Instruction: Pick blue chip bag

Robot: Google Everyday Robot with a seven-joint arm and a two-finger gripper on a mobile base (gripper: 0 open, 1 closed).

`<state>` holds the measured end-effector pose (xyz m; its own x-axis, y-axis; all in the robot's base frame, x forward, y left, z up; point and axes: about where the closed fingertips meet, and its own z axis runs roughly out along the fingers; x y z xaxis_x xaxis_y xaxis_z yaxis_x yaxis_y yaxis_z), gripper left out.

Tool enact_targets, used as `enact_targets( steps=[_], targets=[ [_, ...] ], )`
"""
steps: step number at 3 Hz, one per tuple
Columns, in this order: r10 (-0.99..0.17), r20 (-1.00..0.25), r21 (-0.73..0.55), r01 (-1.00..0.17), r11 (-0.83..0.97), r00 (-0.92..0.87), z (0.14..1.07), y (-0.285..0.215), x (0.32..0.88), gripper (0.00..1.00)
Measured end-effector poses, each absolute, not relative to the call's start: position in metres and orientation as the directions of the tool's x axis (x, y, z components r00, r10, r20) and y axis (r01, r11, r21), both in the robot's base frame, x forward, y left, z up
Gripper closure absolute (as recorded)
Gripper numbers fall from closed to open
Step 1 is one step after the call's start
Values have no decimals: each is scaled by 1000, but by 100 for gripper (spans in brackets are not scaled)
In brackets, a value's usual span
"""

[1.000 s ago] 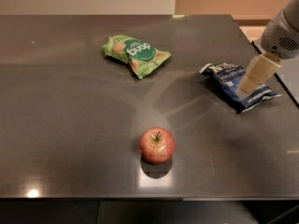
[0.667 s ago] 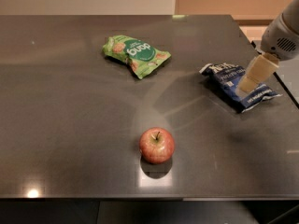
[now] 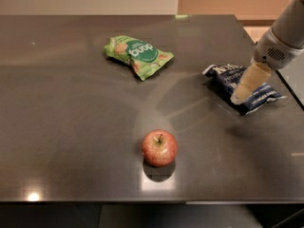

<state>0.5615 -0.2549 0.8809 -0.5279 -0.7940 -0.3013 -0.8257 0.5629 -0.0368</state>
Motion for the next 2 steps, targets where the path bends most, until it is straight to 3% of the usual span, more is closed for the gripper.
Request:
enact_targets(
  steps=[1,2],
  targets=[
    [-832,-220,29,-856,517,-510,843,-285,569,0],
    [-920,-102,43,-926,376,-379,793,-327,610,24]
  ],
)
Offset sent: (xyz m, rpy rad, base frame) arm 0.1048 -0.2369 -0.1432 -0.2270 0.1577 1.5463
